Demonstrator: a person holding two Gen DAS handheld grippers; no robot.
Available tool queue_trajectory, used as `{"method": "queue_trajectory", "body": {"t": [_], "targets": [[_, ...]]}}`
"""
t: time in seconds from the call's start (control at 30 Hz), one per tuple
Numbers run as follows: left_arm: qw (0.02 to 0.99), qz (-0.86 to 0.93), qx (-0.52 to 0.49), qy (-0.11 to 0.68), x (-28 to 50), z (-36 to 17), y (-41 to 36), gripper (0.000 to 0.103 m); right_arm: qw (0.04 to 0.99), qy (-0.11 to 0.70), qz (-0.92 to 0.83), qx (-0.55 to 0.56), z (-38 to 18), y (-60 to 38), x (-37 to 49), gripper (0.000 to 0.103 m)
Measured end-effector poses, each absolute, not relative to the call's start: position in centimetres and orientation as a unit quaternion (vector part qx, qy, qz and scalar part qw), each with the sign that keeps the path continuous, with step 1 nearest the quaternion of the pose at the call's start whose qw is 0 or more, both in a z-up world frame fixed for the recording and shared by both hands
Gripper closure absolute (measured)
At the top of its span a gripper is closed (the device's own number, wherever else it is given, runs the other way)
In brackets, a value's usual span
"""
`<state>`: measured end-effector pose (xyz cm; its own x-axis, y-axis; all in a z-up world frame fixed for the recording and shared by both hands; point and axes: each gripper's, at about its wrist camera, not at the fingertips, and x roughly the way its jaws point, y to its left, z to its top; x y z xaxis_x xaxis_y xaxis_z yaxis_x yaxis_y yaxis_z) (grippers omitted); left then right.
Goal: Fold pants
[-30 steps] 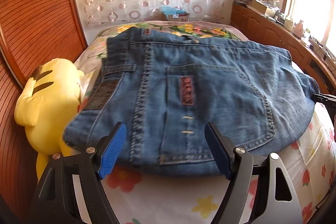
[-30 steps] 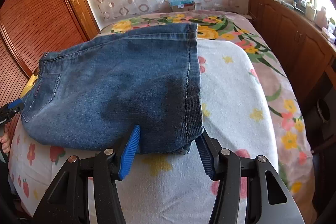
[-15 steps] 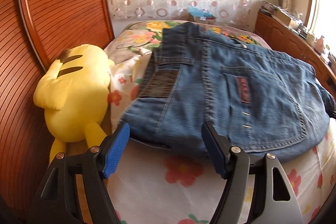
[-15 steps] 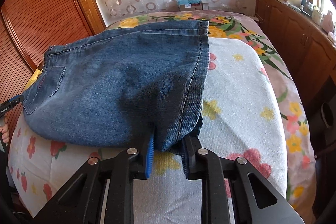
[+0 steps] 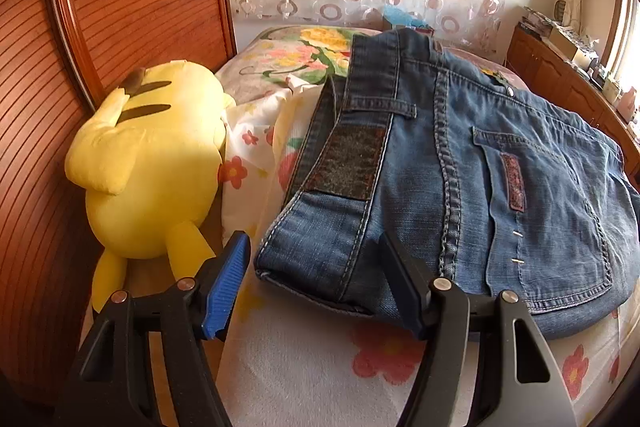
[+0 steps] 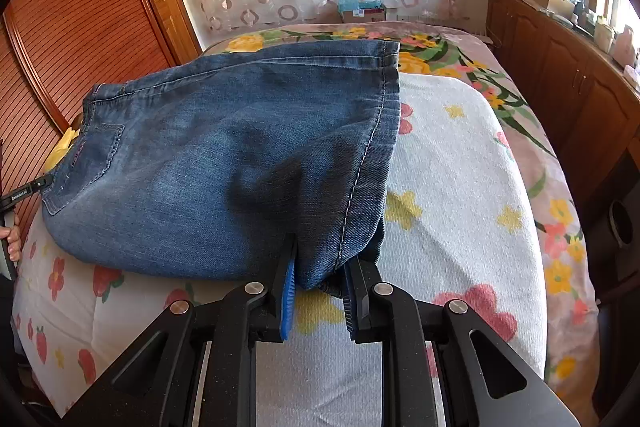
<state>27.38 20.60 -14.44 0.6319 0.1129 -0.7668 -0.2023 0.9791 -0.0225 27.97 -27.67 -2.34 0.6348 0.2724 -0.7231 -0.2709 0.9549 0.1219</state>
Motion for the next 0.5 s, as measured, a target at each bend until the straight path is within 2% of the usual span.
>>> {"method": "queue_trajectory", "body": {"t": [0.1,0.2,0.27,0.4,0.5], "targets": [[0.902,0.085,-0.060,0.420,27.4,-14.6,20.8,0.035,0.904,0.400,0.151,0.006,-2.5,-27.8,28.0,0.083],[0.906,0.083,-0.071,0.408,27.0,-14.3,20.9,0.049,0.904,0.399,0.153,0.012,-2.5,-27.9,28.0,0.083],[0.910,0.086,-0.065,0.400,26.8,-14.1,20.6,0.063,0.904,0.399,0.155,0.013,-2.5,-28.1,28.0,0.083],[0.914,0.079,-0.059,0.394,26.5,-13.5,20.1,0.085,0.904,0.395,0.161,0.015,-2.2,-28.1,27.9,0.089],[0.918,0.079,-0.055,0.384,26.1,-12.7,19.7,0.091,0.910,0.382,0.159,0.013,-1.6,-28.2,27.5,0.092]]}}
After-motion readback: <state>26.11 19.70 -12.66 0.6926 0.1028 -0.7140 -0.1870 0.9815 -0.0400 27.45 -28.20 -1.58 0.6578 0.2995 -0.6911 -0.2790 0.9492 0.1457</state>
